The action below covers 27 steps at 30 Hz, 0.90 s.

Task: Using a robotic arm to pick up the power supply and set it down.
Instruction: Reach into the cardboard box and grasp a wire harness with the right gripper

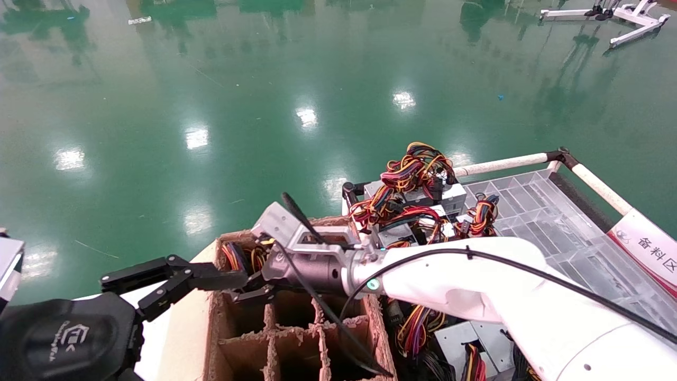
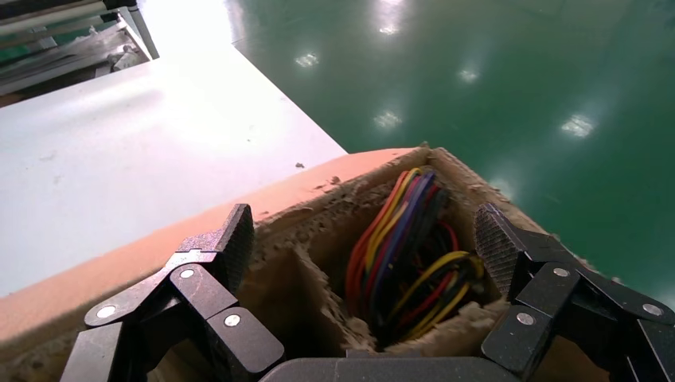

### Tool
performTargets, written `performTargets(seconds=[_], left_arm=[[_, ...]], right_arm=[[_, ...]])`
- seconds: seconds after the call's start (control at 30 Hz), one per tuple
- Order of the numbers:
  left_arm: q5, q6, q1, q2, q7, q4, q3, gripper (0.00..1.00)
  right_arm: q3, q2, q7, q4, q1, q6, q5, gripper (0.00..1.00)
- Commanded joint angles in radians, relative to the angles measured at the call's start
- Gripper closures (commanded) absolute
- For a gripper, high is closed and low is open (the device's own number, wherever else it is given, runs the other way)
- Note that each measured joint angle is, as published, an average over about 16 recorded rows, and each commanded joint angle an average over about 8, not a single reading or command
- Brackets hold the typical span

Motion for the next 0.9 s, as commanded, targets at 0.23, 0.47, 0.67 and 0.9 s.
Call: performTargets(seconds=[0.23,0.47,0.67,0.9], left_arm=[[0.0,0.0,0.0,0.0,0.0,0.0,0.0,0.0],[0.0,0.0,0.0,0.0,0.0,0.0,0.001,0.0],[-0.001,0.0,0.0,0.0,0.0,0.0,0.001,0.0],[-0.001,-0.001,0.0,-0.001,0.001,0.0,0.001,0.0]], right_arm=[[-0.128,0.002,0.026,0.045,0.002,0.099,0.082,0.8],[-0.207,0.003,0.031,0.068,0.015,0.191,0.131,1.0],[-0.26,0.003,0.03,0.093,0.019,0.241,0.171,1.0],[-0.315,0.004,0.032,0.105,0.022,0.288,0.208,1.0]])
